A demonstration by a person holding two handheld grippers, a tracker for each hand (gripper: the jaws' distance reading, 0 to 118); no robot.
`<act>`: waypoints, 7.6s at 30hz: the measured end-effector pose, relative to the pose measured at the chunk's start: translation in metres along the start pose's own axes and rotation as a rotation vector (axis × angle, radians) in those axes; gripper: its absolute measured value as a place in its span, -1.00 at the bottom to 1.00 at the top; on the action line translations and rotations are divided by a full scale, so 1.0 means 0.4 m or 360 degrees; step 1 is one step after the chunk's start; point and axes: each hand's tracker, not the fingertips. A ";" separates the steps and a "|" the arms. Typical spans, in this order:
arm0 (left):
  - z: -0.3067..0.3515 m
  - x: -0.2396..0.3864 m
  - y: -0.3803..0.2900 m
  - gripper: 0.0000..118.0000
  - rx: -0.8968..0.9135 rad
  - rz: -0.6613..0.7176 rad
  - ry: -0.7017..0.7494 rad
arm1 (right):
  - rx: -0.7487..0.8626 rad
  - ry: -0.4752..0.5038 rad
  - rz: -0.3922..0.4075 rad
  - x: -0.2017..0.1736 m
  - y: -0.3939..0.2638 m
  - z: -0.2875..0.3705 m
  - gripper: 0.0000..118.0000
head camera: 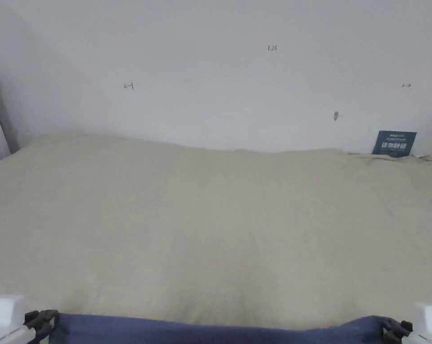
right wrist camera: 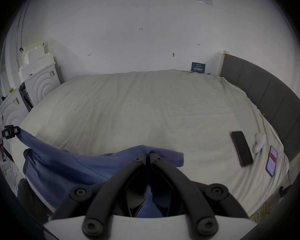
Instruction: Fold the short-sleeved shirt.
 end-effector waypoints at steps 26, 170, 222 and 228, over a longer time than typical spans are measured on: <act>-0.032 -0.031 -0.312 -1.00 -0.0345 -0.0117 0.0140 | -0.0314 -0.0242 0.0149 -0.085 -0.366 -0.015 -0.94; -0.033 0.090 -0.106 0.28 -0.0584 0.0548 -0.0788 | 0.0486 -0.0025 0.0193 -0.326 -0.174 -0.008 -1.00; -0.099 -0.142 -0.266 0.42 -0.0557 0.0600 -0.0733 | 0.0450 0.0050 0.0217 -0.350 -0.188 -0.003 -1.00; -0.128 -0.070 -0.254 -0.20 -0.0623 0.0409 -0.0720 | 0.0444 0.0060 0.0202 -0.356 -0.191 -0.007 -1.00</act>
